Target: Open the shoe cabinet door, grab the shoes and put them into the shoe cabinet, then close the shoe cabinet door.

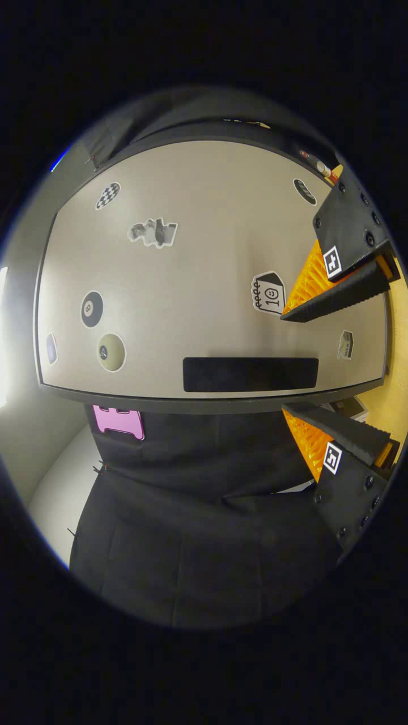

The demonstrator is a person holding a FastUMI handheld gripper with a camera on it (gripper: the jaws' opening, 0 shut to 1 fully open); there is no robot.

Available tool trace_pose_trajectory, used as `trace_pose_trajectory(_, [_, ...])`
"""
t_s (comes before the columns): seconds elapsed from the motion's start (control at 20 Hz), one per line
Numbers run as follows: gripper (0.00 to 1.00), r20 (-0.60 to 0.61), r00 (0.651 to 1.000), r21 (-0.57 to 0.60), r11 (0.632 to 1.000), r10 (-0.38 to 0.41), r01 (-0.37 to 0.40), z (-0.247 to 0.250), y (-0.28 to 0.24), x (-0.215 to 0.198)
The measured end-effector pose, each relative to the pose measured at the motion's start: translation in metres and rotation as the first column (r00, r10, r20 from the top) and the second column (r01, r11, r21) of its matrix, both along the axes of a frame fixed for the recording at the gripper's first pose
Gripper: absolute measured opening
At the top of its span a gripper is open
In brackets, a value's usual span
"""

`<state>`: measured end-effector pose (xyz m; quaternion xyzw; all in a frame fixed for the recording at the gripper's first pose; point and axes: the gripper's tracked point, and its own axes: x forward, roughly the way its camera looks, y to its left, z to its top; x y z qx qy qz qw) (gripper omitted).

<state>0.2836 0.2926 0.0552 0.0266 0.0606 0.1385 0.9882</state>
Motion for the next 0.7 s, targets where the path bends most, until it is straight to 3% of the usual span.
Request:
trace_pose_trajectory(0.1, [0.88, -0.025, 1.0, 0.006, 1.0, 0.014, -0.013, -0.007, 0.008, 0.007])
trace_pose_trajectory(0.2, [0.76, -0.031, 1.0, 0.007, 1.0, 0.001, -0.001, -0.009, 0.01, 0.014])
trace_pose_trajectory(0.4, [0.68, -0.025, 0.999, 0.018, 0.999, -0.036, 0.036, -0.006, 0.011, 0.021])
trace_pose_trajectory(0.55, [0.36, -0.03, 0.998, -0.001, 0.999, -0.054, 0.054, -0.007, 0.013, 0.02])
trace_pose_trajectory(0.7, [0.2, -0.038, 0.999, 0.0, 1.0, -0.019, 0.019, -0.005, 0.013, 0.017])
